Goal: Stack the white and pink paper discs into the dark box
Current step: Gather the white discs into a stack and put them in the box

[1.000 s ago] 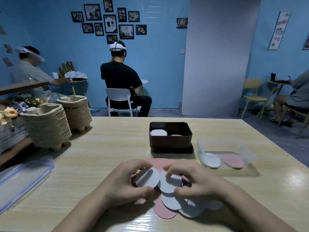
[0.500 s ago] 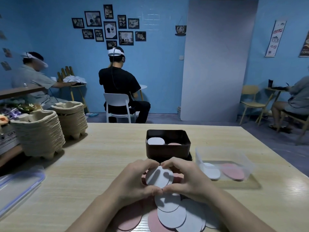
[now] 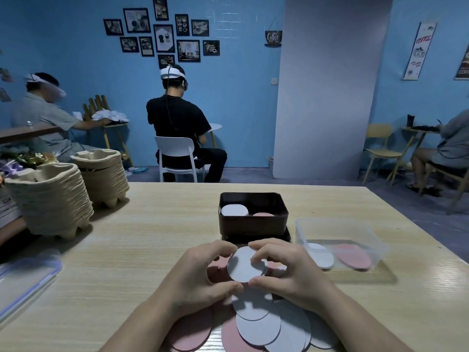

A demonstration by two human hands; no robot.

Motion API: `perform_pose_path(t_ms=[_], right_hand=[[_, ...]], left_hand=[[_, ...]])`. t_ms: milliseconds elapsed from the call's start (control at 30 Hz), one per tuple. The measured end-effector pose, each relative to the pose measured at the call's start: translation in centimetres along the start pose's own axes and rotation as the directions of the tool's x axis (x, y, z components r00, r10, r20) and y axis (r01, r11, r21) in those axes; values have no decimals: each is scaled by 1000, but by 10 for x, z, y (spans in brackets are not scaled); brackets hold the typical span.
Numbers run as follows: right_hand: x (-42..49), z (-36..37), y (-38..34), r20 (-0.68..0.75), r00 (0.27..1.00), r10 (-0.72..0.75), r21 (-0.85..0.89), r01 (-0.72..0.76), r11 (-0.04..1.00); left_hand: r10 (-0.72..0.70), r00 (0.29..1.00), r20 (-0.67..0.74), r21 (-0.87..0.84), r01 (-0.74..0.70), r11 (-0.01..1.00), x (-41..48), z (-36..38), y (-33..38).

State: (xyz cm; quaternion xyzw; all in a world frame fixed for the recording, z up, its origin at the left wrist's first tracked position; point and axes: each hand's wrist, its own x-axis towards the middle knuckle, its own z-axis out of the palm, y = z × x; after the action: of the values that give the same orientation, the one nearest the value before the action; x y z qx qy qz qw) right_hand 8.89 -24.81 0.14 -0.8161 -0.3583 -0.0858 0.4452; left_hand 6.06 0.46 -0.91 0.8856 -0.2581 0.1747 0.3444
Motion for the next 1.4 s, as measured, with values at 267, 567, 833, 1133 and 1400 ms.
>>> perform_pose_path(t_ms=[267, 567, 833, 1133, 1400], right_hand=[[-2, 2, 3, 40, 999, 23, 17, -24, 1000], [-2, 3, 0, 62, 998, -3, -60, 7, 998], [1, 1, -4, 81, 997, -18, -97, 26, 995], [-24, -21, 3, -11, 999, 40, -183, -41, 982], [-48, -19, 1, -71, 994, 86, -132, -95, 987]], left_hand=[[23, 1000, -7, 51, -23, 998, 1, 5, 0], [24, 999, -25, 44, -23, 999, 0, 2, 5], [56, 998, 39, 94, -60, 994, 2, -2, 7], [37, 980, 196, 200, -77, 977, 4, -6, 18], [-41, 965, 258, 90, 18, 996, 3, 6, 22]])
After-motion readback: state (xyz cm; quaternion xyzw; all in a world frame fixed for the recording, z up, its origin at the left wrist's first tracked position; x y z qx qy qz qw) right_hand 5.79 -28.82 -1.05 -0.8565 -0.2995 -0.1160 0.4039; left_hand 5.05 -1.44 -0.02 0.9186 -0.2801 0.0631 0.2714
